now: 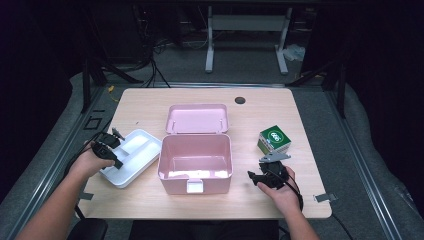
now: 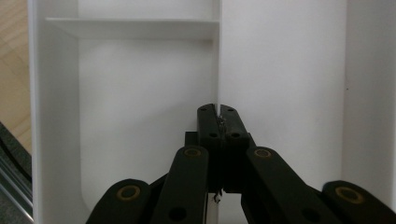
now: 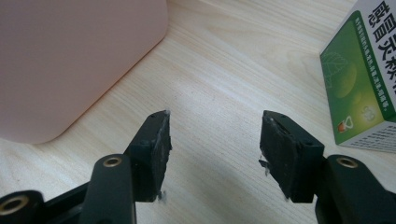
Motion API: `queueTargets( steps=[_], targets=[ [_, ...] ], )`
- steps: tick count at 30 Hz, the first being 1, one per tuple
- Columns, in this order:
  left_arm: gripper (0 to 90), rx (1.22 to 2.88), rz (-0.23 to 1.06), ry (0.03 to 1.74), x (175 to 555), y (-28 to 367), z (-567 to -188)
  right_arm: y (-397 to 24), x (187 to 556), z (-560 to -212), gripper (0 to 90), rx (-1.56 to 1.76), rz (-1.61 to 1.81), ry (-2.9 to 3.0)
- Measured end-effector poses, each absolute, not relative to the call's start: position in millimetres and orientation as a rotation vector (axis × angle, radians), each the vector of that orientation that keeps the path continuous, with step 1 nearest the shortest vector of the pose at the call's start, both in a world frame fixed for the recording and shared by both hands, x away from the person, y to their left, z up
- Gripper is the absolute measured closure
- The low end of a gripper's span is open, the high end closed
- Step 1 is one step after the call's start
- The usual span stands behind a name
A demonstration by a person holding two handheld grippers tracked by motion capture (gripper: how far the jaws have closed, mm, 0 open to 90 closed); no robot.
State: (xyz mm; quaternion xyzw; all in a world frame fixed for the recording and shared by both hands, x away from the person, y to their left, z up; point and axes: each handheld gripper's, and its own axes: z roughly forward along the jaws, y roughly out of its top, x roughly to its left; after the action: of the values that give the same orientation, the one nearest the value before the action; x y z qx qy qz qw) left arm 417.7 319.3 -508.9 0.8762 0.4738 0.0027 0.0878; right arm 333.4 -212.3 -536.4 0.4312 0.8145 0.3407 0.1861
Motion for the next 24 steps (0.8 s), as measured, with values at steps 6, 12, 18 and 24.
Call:
queueTargets(
  steps=[6, 12, 18, 24],
  targets=[
    [87.1, 2.625, 0.012, 1.449, 410, 318, -525, -212, 333, -536, 42.5, 1.216, 0.959, 2.293],
    [68.0, 2.559, 0.011, 1.443, 401, 318, -526, -211, 332, -537, 42.4, 1.22, 0.956, 2.299],
    [61.1, 2.594, 0.052, 1.421, 397, 311, -526, -211, 333, -537, 42.1, 1.229, 0.961, 2.297],
    [54.3, 2.656, 0.113, 1.371, 393, 303, -527, -209, 332, -535, 40.4, 1.212, 0.967, 2.289]
  ],
)
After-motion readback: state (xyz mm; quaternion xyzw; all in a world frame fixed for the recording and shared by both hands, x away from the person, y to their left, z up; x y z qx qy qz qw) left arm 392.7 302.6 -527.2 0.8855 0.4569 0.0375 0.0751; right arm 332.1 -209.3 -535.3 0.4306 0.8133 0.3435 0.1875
